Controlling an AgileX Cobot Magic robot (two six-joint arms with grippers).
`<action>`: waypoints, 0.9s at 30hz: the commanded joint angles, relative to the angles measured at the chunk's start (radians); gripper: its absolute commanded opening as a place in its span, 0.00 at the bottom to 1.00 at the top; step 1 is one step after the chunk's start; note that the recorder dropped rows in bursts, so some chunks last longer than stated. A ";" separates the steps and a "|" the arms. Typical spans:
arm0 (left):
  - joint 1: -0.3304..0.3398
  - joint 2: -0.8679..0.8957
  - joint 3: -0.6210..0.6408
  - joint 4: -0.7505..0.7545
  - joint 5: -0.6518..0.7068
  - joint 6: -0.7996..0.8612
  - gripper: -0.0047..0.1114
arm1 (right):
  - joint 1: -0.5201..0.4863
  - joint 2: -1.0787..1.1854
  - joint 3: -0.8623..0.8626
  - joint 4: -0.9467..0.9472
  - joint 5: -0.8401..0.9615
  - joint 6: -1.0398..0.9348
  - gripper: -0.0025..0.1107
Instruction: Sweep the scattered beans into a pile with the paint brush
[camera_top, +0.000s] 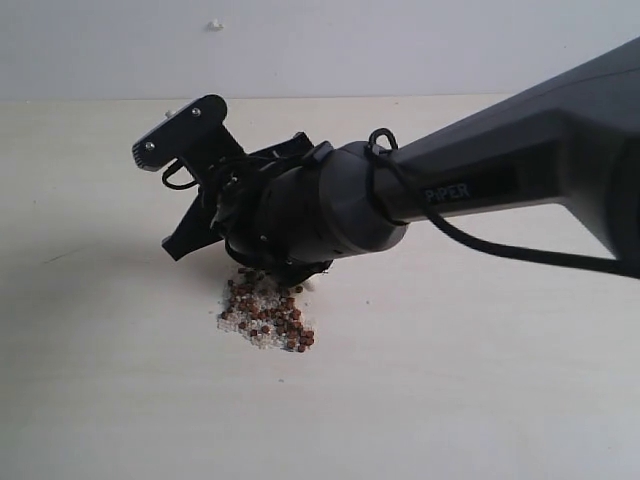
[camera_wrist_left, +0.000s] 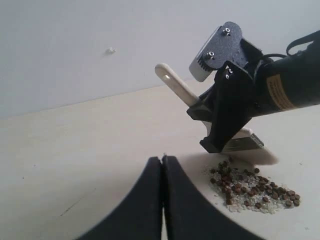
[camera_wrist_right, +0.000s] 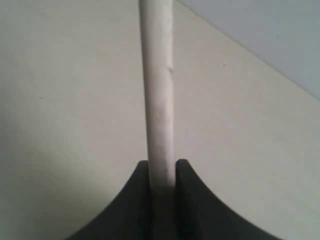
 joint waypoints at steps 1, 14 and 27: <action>0.001 -0.005 -0.001 0.004 -0.002 -0.005 0.04 | 0.030 -0.005 -0.006 -0.001 -0.027 0.014 0.02; 0.001 -0.005 -0.001 0.004 0.003 -0.005 0.04 | 0.070 -0.077 -0.006 0.074 0.198 -0.170 0.02; 0.001 -0.005 -0.001 0.004 0.003 -0.005 0.04 | 0.070 -0.074 -0.006 0.274 0.261 -0.291 0.02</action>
